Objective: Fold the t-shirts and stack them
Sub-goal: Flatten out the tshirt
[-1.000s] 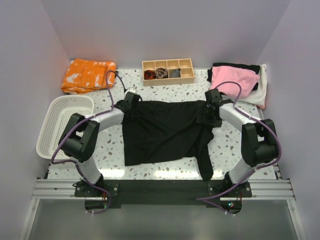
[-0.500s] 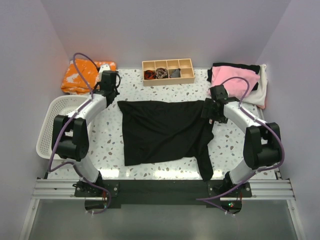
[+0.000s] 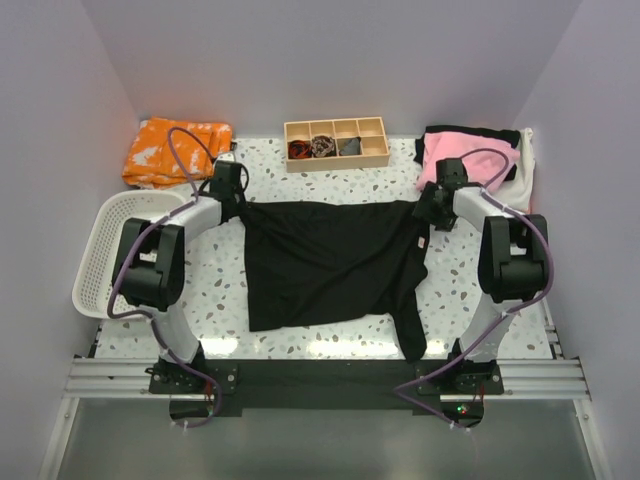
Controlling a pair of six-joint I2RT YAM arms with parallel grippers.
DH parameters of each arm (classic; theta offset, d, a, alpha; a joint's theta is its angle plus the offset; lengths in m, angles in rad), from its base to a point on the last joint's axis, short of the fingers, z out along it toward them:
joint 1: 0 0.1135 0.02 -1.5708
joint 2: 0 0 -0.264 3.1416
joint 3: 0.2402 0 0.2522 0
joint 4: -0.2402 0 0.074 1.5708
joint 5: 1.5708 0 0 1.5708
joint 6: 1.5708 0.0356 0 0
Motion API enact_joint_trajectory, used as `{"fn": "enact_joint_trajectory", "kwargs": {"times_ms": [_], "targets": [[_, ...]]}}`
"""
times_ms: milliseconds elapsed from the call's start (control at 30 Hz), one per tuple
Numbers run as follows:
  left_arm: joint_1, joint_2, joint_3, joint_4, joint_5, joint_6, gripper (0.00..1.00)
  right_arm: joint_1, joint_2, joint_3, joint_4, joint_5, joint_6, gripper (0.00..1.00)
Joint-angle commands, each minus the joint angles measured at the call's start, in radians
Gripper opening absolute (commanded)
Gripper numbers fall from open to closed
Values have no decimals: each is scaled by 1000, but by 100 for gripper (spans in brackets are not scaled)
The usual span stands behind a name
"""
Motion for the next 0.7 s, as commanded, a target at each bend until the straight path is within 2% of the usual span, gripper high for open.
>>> {"fn": "enact_joint_trajectory", "kwargs": {"times_ms": [0, 67, 133, 167, 200, 233, 267, 300, 333, 433, 667], "targets": [[0, 20, -22, 62, 41, -32, 8, -15, 46, 29, 119, -123, 25, 57], [0, 19, -36, 65, 37, -38, 9, -18, 61, 26, 146, -145, 27, 57], [0, 16, -52, 71, 32, -40, 15, -19, 67, 19, 156, -148, 22, 47], [0, 19, -53, 78, 32, -43, 21, -21, 69, 18, 169, -149, 18, 40], [0, 22, -56, 81, 32, -43, 24, -24, 69, 16, 174, -154, 15, 27], [0, 26, -56, 79, 35, -45, 27, -26, 67, 15, 177, -157, 13, 20], [0, 29, -56, 81, 40, -46, 26, -26, 60, 12, 183, -154, 9, 5], [0, 38, -56, 85, 46, -46, 22, -30, 54, 9, 183, -157, 7, 0], [0, 45, -59, 88, 52, -46, 12, -29, 45, 6, 188, -165, 4, 0], [0, 74, -50, 116, 69, -34, 0, -30, -14, -8, 185, -166, -7, 0], [29, 127, 33, 124, 87, -11, 0, -29, -175, -42, 62, -71, -28, 0]]}}
